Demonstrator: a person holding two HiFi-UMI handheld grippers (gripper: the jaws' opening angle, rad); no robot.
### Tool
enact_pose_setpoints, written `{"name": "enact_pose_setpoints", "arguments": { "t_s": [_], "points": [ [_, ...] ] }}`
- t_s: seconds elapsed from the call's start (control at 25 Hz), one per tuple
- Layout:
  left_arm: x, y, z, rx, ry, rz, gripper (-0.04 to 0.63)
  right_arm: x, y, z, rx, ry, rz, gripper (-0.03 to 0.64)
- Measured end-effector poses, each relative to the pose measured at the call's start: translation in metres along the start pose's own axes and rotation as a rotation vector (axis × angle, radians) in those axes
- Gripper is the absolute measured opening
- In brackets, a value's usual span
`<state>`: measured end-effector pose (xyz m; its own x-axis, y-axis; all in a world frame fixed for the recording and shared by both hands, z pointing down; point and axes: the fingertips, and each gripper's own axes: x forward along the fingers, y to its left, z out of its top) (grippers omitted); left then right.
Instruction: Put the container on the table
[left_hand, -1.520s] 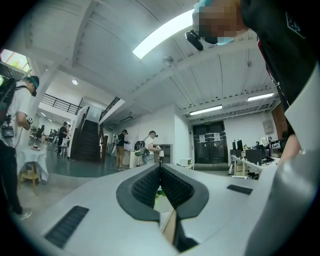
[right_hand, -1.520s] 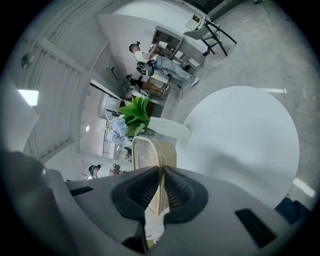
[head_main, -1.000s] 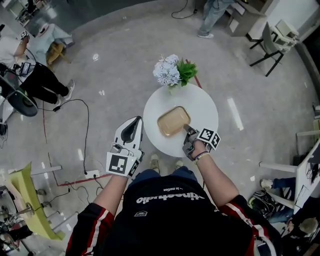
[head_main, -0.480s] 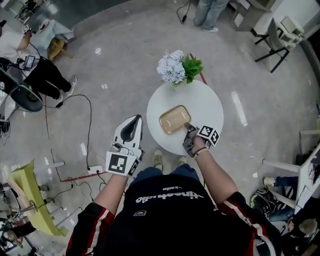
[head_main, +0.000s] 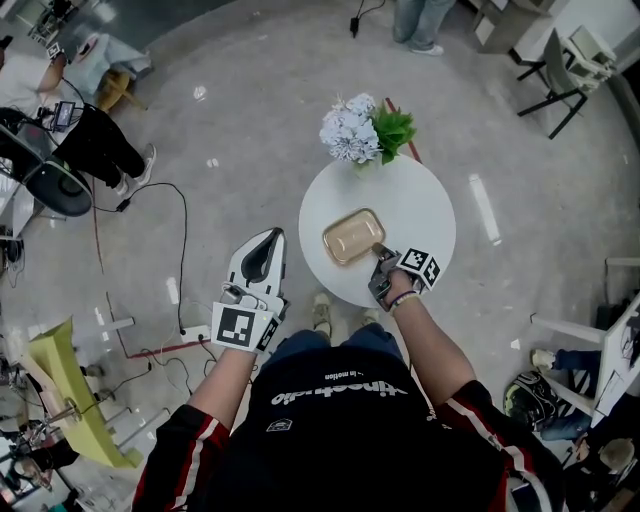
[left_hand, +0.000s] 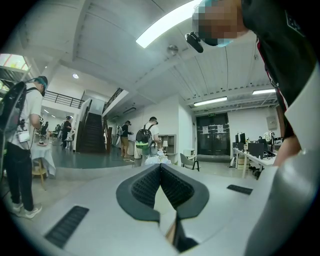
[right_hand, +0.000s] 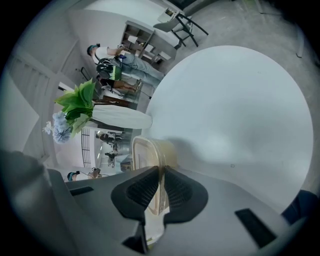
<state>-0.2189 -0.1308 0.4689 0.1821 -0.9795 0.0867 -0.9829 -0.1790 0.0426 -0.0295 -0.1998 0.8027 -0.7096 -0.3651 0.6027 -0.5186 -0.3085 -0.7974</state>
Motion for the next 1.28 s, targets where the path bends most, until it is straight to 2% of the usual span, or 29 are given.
{"name": "enact_pose_setpoints", "arguments": {
  "t_s": [0.76,1.28],
  "points": [
    [-0.002,0.009,-0.010,0.006,0.037,-0.006,0.023,0.018,-0.030,-0.005,0.076,-0.003,-0.035,0.054],
    [-0.005,0.008,-0.009,0.008,0.046,-0.006,0.023,0.018,-0.030,-0.003,0.093,-0.021,-0.049,0.058]
  ]
}}
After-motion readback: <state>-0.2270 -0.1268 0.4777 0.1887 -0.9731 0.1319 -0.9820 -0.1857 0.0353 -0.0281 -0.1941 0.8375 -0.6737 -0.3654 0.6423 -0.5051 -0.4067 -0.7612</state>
